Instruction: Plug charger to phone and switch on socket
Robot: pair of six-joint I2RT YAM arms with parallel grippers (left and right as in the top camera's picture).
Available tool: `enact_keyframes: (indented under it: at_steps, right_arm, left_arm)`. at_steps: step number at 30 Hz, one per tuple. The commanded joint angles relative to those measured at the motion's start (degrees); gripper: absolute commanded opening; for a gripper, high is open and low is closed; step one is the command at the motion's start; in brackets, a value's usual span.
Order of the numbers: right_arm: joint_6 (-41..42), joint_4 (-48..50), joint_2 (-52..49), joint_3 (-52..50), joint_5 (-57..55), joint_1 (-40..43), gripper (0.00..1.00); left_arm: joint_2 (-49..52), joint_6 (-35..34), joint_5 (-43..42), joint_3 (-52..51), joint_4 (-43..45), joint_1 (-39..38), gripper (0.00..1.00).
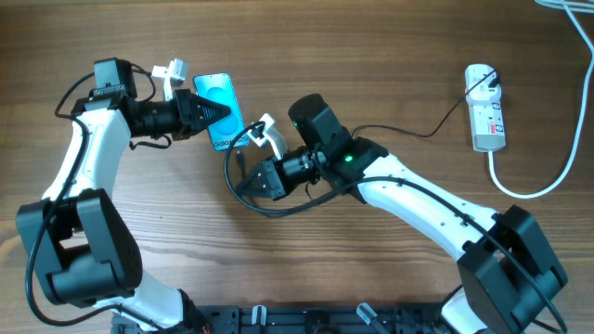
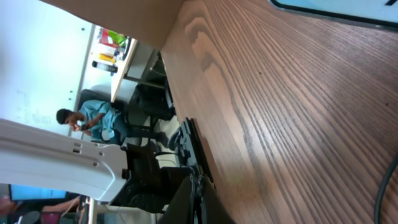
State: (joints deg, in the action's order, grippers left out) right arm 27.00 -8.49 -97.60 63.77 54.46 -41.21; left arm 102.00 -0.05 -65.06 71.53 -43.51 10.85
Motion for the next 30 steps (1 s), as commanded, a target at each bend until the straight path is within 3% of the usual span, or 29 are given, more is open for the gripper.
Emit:
enact_keyframes:
  at_steps: [1, 9, 14, 17, 19, 22, 23, 26, 30]
  right_arm:
    - [0.0, 0.35, -0.48, -0.42, 1.79, -0.07, 0.04]
    - [-1.57, -4.07, -0.48, -0.42, 1.51, -0.07, 0.04]
    - [-6.27, -11.98, -0.48, -0.42, -1.31, -0.09, 0.04]
    - [-5.84, -15.15, -0.48, -0.42, -11.02, -0.09, 0.04]
    - [-4.63, -18.1, -0.48, -0.52, -23.19, -0.11, 0.06]
    - [-3.91, -17.62, -0.55, -0.52, -31.41, -0.7, 0.45]
    - [-3.39, -16.46, -0.59, -0.52, -33.57, -0.96, 0.51]
    - [0.48, -15.56, -2.69, -0.52, -36.57, -1.09, 0.53]
    - [2.19, -17.94, -8.81, -0.52, -41.22, -0.35, 0.48]
  left_arm:
    - [-0.96, 1.38, -2.8, 0.48, 0.17, 0.24, 0.04]
    - [-0.96, 1.36, -2.38, 0.48, 0.39, 0.24, 0.04]
    - [-0.96, 1.31, 0.2, 0.48, 0.79, 0.24, 0.04]
    - [-0.96, 1.31, 1.33, 0.48, 0.92, 0.24, 0.04]
    - [-0.96, -0.37, 5.6, 0.48, 1.75, 0.26, 0.04]
    - [-0.96, -9.57, 16.11, 0.48, 2.82, 0.26, 0.04]
    - [-0.96, -13.09, 20.59, 0.48, 2.86, 0.26, 0.04]
    - [-0.96, -19.21, 29.66, 0.46, 2.73, 0.26, 0.04]
    - [-0.96, -19.96, 30.67, 0.48, 2.49, 0.24, 0.04]
